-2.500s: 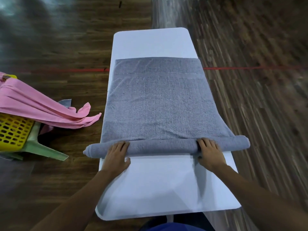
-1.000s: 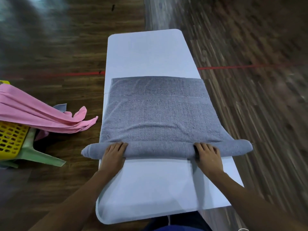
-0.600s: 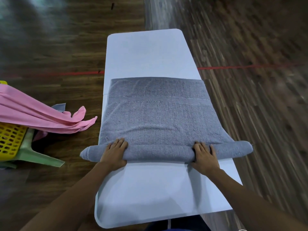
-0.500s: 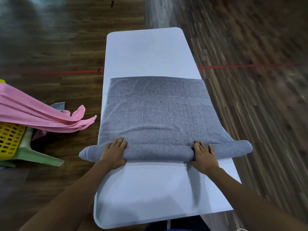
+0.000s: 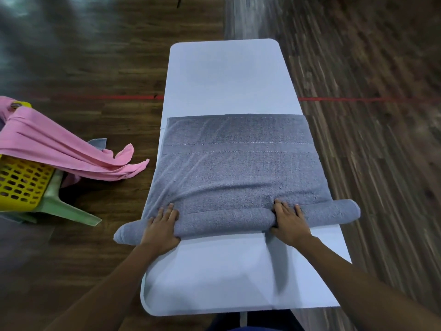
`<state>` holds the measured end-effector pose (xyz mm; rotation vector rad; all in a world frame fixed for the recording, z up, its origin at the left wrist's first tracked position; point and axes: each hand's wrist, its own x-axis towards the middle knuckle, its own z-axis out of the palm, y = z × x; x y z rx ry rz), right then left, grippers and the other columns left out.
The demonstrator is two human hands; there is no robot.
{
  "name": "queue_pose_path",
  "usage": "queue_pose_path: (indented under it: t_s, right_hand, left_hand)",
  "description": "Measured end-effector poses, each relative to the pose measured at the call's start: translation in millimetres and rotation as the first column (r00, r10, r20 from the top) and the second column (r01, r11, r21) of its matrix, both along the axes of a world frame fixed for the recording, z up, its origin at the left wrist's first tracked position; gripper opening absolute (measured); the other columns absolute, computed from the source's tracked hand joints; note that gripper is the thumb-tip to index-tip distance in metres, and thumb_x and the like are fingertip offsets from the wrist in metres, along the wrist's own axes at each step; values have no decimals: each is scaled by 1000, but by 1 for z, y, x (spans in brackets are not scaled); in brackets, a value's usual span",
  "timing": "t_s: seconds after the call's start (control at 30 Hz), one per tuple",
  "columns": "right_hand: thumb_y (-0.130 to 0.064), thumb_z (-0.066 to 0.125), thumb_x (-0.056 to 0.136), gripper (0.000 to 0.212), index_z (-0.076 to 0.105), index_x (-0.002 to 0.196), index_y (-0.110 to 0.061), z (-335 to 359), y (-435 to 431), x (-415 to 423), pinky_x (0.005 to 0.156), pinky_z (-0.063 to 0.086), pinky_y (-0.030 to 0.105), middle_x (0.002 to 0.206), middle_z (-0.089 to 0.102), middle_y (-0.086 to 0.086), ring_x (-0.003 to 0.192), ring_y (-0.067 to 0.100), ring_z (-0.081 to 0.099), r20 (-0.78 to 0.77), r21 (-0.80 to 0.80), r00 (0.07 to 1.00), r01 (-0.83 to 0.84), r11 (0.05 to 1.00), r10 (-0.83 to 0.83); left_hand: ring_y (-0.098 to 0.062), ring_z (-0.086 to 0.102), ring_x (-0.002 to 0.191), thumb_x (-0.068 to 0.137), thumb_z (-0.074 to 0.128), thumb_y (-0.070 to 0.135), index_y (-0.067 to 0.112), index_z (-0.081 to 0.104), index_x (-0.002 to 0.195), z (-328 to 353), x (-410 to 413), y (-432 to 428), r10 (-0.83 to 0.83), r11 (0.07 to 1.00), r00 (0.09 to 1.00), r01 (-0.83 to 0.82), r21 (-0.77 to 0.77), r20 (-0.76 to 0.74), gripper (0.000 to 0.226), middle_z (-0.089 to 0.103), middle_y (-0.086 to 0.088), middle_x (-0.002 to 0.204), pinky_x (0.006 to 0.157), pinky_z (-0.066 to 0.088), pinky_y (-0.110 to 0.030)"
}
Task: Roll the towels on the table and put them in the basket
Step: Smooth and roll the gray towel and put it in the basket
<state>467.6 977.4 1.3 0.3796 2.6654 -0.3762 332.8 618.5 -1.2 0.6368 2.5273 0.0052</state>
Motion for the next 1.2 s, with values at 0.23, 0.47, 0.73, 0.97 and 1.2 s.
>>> queue_pose_path:
  t_s: [0.23, 0.47, 0.73, 0.97, 1.2]
  right_hand:
    - [-43, 58, 88, 64, 30, 140, -18, 10, -5, 22, 119, -2, 41, 156, 28, -2, 146, 14, 21, -21, -9, 998, -52, 999, 52]
    - [-52, 40, 67, 55, 62, 104, -18, 7, -6, 65, 101, 26, 39, 113, 63, 4, 105, 27, 60, -197, 84, 980, -17, 996, 34]
    - [-49, 53, 77, 46, 56, 117, -26, 21, 7, 56, 102, 28, 45, 112, 62, 2, 110, 25, 53, -173, 128, 980, 124, 984, -101]
    - [-61, 65, 80, 50, 58, 114, -26, 14, 8, 57, 98, 37, 43, 113, 58, -5, 108, 21, 53, -343, 89, 938, 89, 992, -53]
    - [-21, 70, 78, 41, 61, 117, -24, 16, 17, 30, 105, 28, 48, 110, 66, 0, 109, 28, 58, -262, 152, 964, 74, 986, -32]
  left_hand:
    - [-31, 5, 149, 83, 57, 44, 21, 25, 144, 1, 26, -9, 1, 1000, 1000, -1, -23, 3, 73, 1, -5, 163, 116, 17, -50]
    - [-37, 53, 116, 65, 49, 46, 19, 62, 108, 10, 38, -10, -94, 991, 989, 104, 82, -117, 52, 55, -10, 127, 90, 45, -50]
    - [-27, 61, 96, 72, 51, 32, 16, 64, 107, 20, 25, -3, 66, 963, 970, -1, 269, -232, 41, 68, -4, 100, 93, 40, -45]
    - [-29, 60, 108, 72, 67, 38, 12, 60, 121, 8, 33, 12, -59, 957, 938, 150, 247, -340, 57, 64, -9, 119, 97, 47, -47]
    - [-29, 61, 99, 73, 66, 26, 16, 66, 108, 12, 8, 22, -36, 973, 957, 100, 209, -288, 36, 69, -7, 104, 103, 40, -52]
